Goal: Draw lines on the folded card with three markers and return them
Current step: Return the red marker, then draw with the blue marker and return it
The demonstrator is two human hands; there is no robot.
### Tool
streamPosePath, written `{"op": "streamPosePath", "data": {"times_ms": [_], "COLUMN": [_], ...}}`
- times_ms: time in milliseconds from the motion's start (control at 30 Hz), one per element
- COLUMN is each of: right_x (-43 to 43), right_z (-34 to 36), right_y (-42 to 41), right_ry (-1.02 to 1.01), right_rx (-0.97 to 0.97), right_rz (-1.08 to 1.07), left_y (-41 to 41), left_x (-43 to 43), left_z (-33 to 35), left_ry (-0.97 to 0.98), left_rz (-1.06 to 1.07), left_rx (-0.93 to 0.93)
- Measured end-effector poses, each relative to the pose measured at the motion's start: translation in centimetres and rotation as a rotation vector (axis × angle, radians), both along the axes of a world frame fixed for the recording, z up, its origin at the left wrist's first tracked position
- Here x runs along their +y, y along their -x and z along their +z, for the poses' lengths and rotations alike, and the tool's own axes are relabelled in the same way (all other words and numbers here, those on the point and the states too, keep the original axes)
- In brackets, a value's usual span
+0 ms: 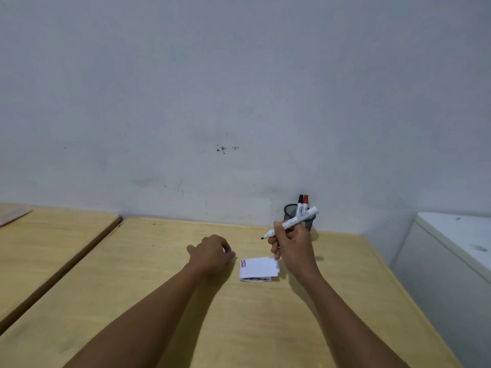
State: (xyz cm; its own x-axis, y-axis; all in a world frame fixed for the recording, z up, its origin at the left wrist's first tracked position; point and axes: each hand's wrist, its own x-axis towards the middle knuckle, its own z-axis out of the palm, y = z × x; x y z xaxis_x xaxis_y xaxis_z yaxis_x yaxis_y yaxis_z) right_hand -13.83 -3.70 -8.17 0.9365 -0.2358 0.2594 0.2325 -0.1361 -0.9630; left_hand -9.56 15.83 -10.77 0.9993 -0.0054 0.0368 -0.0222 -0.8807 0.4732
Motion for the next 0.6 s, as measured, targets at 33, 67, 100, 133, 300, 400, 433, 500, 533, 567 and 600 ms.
{"op": "streamPosePath", "data": {"times_ms": [33,67,100,133,300,400,433,500,533,567,600], "right_x": [-0.1,-0.2,-0.3,-0.3,-0.2,0.2,0.3,0.5,0.6,0.6,0.7], "right_z": [0.1,0.3,0.5,0.8,3.3,5.1,5.6,6.6,7.0,7.3,7.6], "right_y": [0.3,0.5,0.7,0.9,1.4,1.6,1.8,2.3,2.6,2.8,3.0], "right_ry": [-0.003,-0.005,-0.011,-0.020,-0.064,-0.113,-0.124,-0.124,-0.119,-0.114,-0.106], "right_rx": [-0.002,-0.001,0.002,0.004,0.011,-0.017,-0.022,-0.039,-0.055,-0.070,-0.083], "right_rz": [0.003,0.003,0.004,0.008,0.021,0.029,0.034,0.048,0.055,0.062,0.067], "left_y": [0.1,0.3,0.2,0.3,1.9,3.3,3.7,4.5,4.9,5.2,5.5], "left_x": [-0.1,0.0,0.1,0.3,0.4,-0.3,-0.6,-1.3,-1.6,-2.0,-2.3], "left_z": [0.2,0.5,0.7,1.1,4.1,6.7,7.4,8.6,9.0,9.5,9.9], "left_ry": [-0.011,0.008,0.057,0.130,0.625,0.783,0.820,0.882,0.907,0.926,0.940], "left_rz": [-0.001,0.016,0.033,0.041,-0.155,-0.241,-0.261,-0.284,-0.289,-0.293,-0.296], "left_rx": [-0.012,-0.024,-0.036,-0.042,-0.081,-0.090,-0.088,-0.087,-0.089,-0.091,-0.091]}}
